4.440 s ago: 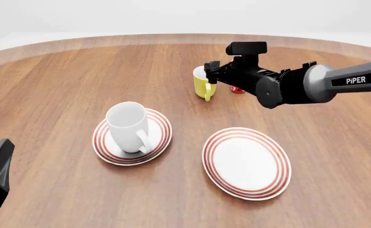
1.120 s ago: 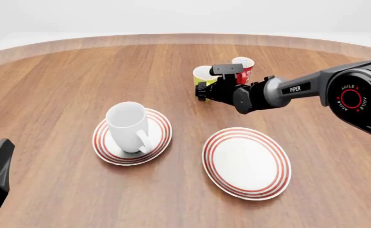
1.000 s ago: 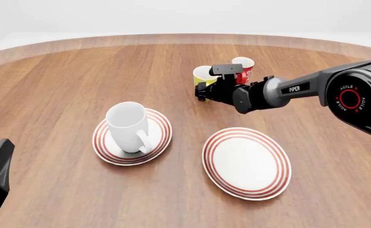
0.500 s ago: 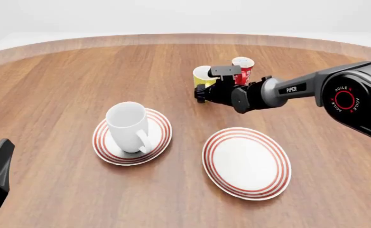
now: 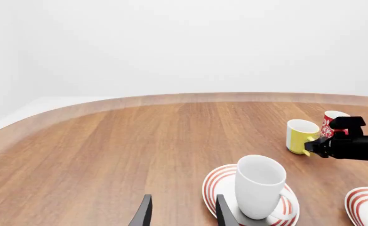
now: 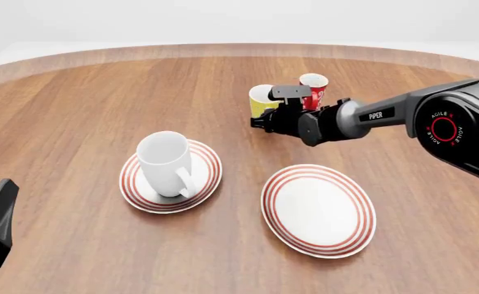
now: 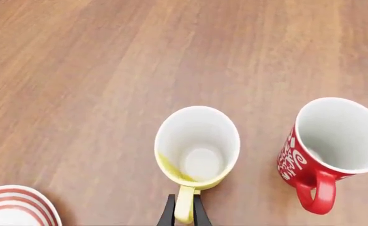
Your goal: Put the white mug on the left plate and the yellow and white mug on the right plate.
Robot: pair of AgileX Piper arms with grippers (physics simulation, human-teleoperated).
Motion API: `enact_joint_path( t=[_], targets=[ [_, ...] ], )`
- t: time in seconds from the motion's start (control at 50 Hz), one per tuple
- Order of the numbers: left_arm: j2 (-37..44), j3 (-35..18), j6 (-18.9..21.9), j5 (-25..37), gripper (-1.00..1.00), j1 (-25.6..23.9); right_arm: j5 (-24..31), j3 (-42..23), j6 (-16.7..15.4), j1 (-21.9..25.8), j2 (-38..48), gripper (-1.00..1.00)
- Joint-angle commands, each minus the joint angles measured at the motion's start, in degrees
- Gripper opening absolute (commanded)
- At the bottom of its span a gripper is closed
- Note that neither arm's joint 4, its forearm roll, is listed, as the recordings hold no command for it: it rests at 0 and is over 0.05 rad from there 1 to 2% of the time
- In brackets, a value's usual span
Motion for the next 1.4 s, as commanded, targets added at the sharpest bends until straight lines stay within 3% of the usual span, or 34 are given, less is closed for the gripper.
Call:
enact_joint_path(
  t=[0.02, 0.86, 1.4],
  targets=[
    [0.00, 0.00, 0.00, 0.00, 1.00, 0.00, -0.20, 0.24, 0.50, 0.10, -0.31, -1.00],
    [0.00, 0.00, 0.00, 0.00, 1.00, 0.00, -0.60, 8.27, -2.08, 0.57, -12.84, -1.00],
    [0.00, 0.00, 0.00, 0.00, 1.00, 0.00, -1.47, 22.92, -1.00, 0.02, -30.85, -1.00]
  ],
)
